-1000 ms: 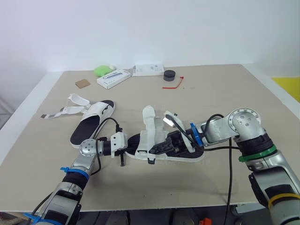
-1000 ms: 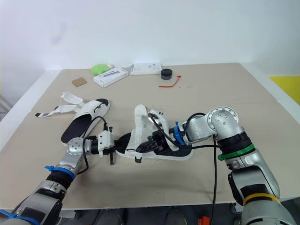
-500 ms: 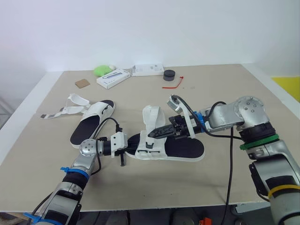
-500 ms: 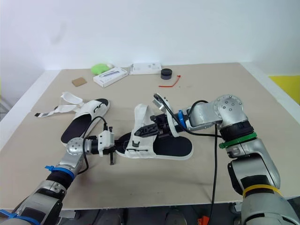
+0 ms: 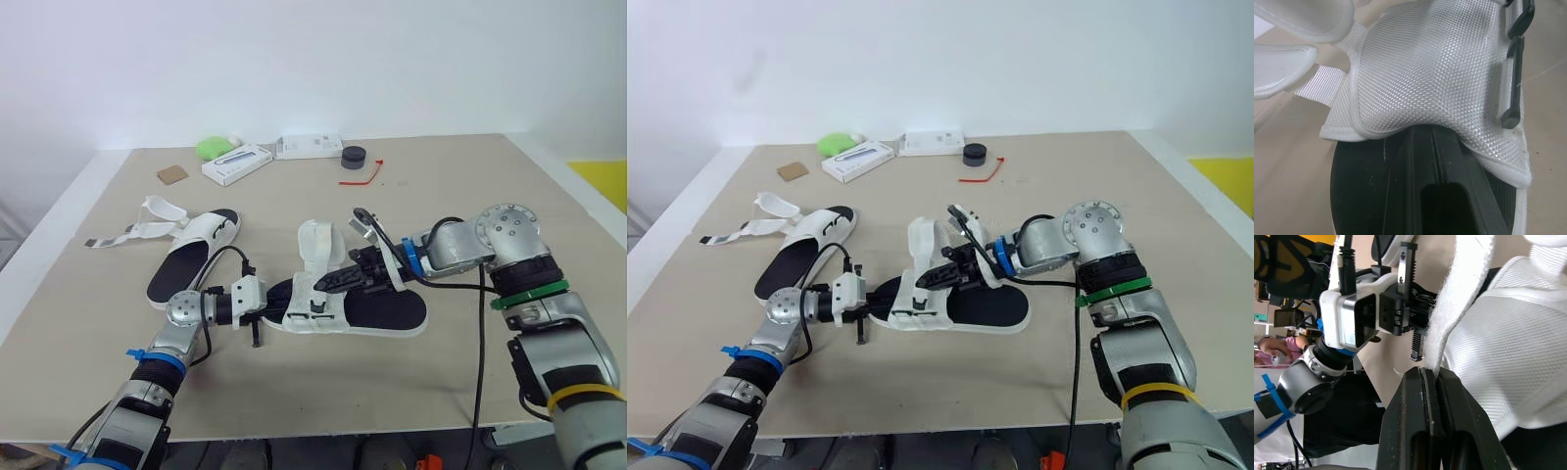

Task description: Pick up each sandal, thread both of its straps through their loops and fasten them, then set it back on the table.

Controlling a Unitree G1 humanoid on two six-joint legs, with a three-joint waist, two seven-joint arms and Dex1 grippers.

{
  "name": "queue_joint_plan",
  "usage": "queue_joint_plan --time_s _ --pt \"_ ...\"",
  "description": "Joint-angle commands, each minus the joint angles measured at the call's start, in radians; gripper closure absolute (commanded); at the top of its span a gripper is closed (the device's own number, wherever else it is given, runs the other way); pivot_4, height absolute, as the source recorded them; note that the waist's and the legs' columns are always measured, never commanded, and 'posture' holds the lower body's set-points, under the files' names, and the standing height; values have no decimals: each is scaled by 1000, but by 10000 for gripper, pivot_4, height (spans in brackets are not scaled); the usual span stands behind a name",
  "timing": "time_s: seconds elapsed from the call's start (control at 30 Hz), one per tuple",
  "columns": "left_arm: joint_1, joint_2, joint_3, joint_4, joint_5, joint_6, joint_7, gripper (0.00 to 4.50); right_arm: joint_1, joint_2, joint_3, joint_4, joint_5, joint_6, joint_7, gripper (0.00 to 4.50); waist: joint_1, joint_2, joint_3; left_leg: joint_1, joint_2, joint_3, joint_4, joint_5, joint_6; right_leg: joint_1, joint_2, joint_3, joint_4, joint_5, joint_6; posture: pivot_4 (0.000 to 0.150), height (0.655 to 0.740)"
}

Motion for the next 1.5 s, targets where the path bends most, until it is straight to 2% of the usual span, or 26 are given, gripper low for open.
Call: queue_joint_plan --time_s 0.03,0.23,0.83,0.93,1.03,1.17,1.27,1.37,1.4,1.47,1.5 --pt "137 6 -130 194 153 124 -28 45000 -39 12 -72 6 -88 29 80 42808 0 0 0 0 0 0 0 0 0 0 0 0 0 0 0 1500 7400" --pt "138 8 -128 187 148 127 -28 45000 -18 29 -108 -24 -197 66 162 42808 0 0 0 0 0 0 0 0 0 0 0 0 0 0 0 1500 7400" --pt "119 6 -123 198 146 132 -26 45000 51 25 -70 -110 -193 66 213 42808 0 0 0 0 0 0 0 0 0 0 0 0 1 0 0 1500 7400" --pt "121 5 -122 199 146 131 -23 45000 87 9 -63 -228 -206 66 276 42808 0 0 0 0 0 0 0 0 0 0 0 0 0 0 0 1500 7400" --pt "122 6 -122 198 146 132 -22 45000 134 1 -45 -367 -302 44 323 42808 1 0 0 0 0 0 0 0 0 0 0 0 1 0 0 1500 7400" --pt "123 7 -123 197 147 131 -21 45000 198 -60 82 -548 -471 -33 415 42808 1 0 0 0 0 0 0 0 0 0 0 0 0 0 0 1500 7400" --pt "122 7 -123 198 148 130 -22 45000 213 -97 155 -585 -594 -95 486 42808 1 -2 -1 0 0 0 1 0 -1 0 -1 0 0 0 0 1500 7400" --pt "119 7 -124 200 149 130 -24 45000 214 -110 168 -594 -656 -131 564 42808 0 -2 -3 0 0 -1 1 -1 -2 -1 -1 -1 -5 0 0 1500 7400" --pt "117 7 -125 201 149 129 -24 45000 212 -120 156 -607 -652 -133 602 38852 0 -2 -3 0 0 0 1 -2 -2 -1 -1 -1 -8 0 0 1500 7400" --pt "113 6 -126 207 151 127 -25 45000 207 -140 134 -616 -642 -126 663 36169 0 -2 -4 -1 0 0 2 -2 -2 0 -1 -1 -11 0 0 1500 7400" --pt "112 5 -126 208 151 127 -25 45000 205 -148 125 -614 -643 -122 686 27710 0 -2 -4 -4 0 0 5 -2 -2 -1 -1 -1 -12 -1 0 1500 7400"
